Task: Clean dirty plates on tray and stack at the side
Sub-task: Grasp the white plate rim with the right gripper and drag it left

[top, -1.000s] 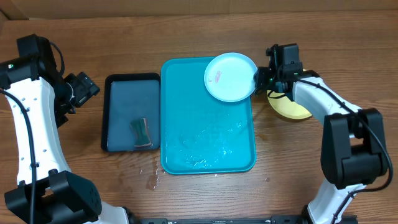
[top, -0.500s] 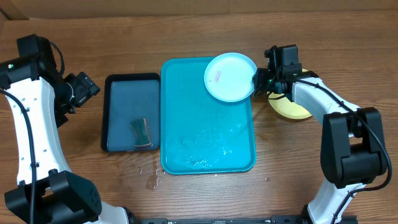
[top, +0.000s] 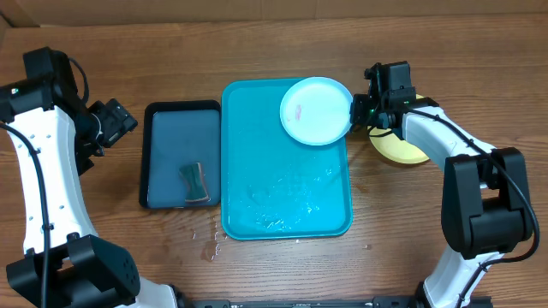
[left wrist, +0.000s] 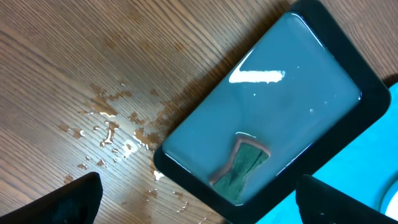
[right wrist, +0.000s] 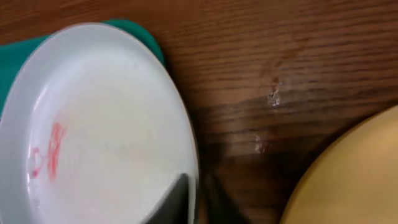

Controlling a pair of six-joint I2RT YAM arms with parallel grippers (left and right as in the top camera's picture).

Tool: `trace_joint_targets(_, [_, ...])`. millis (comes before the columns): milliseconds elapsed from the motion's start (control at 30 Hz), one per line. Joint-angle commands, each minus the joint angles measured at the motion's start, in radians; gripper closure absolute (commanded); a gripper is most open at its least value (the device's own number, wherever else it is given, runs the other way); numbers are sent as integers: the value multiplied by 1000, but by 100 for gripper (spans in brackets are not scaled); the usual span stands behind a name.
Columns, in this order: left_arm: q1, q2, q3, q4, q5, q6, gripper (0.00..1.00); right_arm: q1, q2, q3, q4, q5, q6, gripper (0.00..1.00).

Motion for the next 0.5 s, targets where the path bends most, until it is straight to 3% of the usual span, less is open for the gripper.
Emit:
trace_joint_targets(0, [2,-20,13,-3,-9,-13,0,1,8,-5,-1,-6,-6,65])
trace_joint_targets(167, [2,-20,13,-3,-9,-13,0,1,8,-10,-13,-6,-6,63])
trace_joint_targets(467, [2,-20,13,-2,-9,-13,0,1,11,-10,-31,-6,-6,83])
